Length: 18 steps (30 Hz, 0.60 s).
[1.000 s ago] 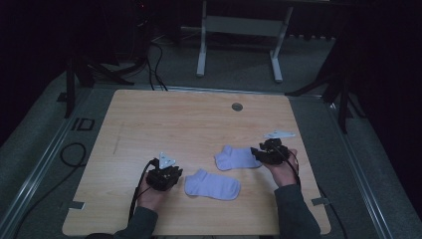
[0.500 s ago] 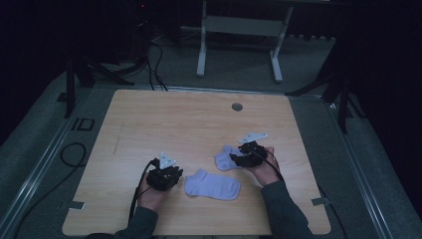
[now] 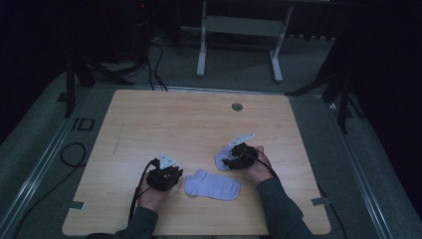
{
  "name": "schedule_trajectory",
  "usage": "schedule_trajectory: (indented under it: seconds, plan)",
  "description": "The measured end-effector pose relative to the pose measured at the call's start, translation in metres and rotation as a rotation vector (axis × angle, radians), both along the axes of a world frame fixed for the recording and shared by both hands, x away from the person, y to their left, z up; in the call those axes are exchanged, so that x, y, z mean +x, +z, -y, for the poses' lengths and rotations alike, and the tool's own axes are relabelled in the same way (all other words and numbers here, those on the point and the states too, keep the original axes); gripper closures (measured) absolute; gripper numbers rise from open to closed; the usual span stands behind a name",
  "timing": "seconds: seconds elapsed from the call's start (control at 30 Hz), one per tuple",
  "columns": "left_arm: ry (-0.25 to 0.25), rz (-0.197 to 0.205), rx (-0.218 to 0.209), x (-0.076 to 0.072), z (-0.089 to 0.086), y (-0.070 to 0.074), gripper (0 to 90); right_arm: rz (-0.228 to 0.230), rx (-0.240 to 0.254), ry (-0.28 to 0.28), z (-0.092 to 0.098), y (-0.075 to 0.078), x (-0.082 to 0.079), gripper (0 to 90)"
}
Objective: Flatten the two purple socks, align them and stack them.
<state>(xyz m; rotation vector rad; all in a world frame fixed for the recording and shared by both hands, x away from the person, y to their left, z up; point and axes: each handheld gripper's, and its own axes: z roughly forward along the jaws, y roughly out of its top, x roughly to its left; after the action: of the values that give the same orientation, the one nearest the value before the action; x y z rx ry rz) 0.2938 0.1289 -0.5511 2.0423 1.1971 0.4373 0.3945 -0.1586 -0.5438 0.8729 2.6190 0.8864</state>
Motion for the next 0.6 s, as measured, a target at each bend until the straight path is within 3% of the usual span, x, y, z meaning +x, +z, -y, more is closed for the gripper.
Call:
schedule_trajectory:
  seconds: [0.23, 0.33, 0.37, 0.6]
  plan:
    - [-0.001, -0.002, -0.001, 0.0, 0.0, 0.0, 76.1, -0.009, 0.026, -0.013, 0.009, 0.003, 0.004, 47.1]
    - [-0.004, -0.001, 0.002, 0.0, 0.0, 0.0, 76.0, -0.011, 0.002, -0.003, 0.01, 0.002, 0.005, 46.6]
    - [-0.003, -0.002, 0.001, 0.0, 0.0, 0.0, 76.0, -0.004, -0.027, -0.002, 0.011, 0.001, 0.005, 45.3]
    - [-0.008, -0.003, 0.004, 0.0, 0.001, 0.0, 75.8, 0.028, -0.071, 0.033, 0.003, -0.001, 0.002, 40.8]
